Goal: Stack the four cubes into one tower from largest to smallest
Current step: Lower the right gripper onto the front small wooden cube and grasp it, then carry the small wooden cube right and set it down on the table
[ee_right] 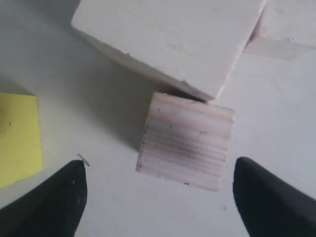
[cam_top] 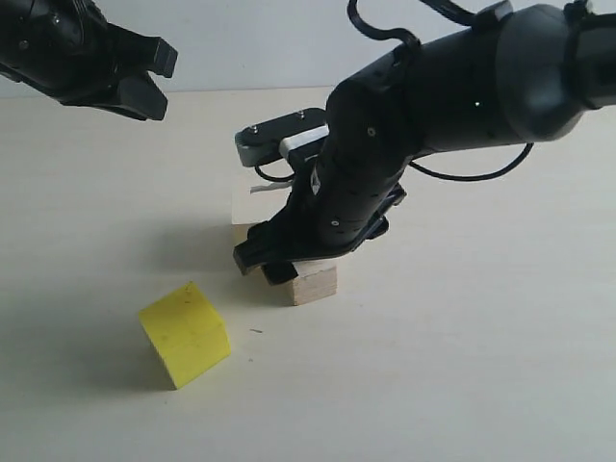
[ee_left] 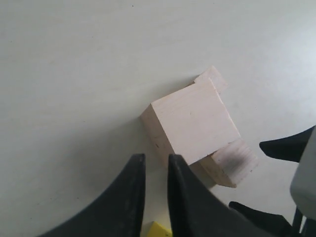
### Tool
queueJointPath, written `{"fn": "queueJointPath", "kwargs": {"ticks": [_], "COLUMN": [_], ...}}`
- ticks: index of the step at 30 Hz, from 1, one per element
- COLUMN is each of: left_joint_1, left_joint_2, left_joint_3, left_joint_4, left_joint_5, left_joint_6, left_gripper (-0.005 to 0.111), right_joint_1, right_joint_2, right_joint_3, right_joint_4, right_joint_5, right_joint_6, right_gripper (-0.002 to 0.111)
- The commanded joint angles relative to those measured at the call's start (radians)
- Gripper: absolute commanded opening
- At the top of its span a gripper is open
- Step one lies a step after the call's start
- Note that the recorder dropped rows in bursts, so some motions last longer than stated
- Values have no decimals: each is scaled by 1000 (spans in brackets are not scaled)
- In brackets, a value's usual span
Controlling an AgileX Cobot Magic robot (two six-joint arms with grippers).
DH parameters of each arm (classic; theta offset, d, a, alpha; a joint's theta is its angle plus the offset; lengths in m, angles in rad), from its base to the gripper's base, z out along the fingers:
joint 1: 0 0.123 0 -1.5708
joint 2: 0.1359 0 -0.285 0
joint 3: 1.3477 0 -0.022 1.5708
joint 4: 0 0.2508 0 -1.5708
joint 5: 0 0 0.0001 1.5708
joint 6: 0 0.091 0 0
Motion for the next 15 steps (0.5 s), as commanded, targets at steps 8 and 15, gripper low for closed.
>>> {"fn": "queueJointPath", "kwargs": {"ticks": [8,15], "left_joint_1": [2,2], "left_joint_2": [1,1], "left_joint_3": [-10,-10], "left_joint_4": [5,5], "left_joint_5": [1,1], "left_joint_6": [-2,-2], "left_gripper": [19,19], "right_joint_1": [2,2], "right_joint_2": [51,77], "right_joint_3": [-7,-7], "right_joint_4": [-160,-189], "right_joint_5": [-47,-59], "right_joint_6": [168,197], "right_gripper": [76,76]}}
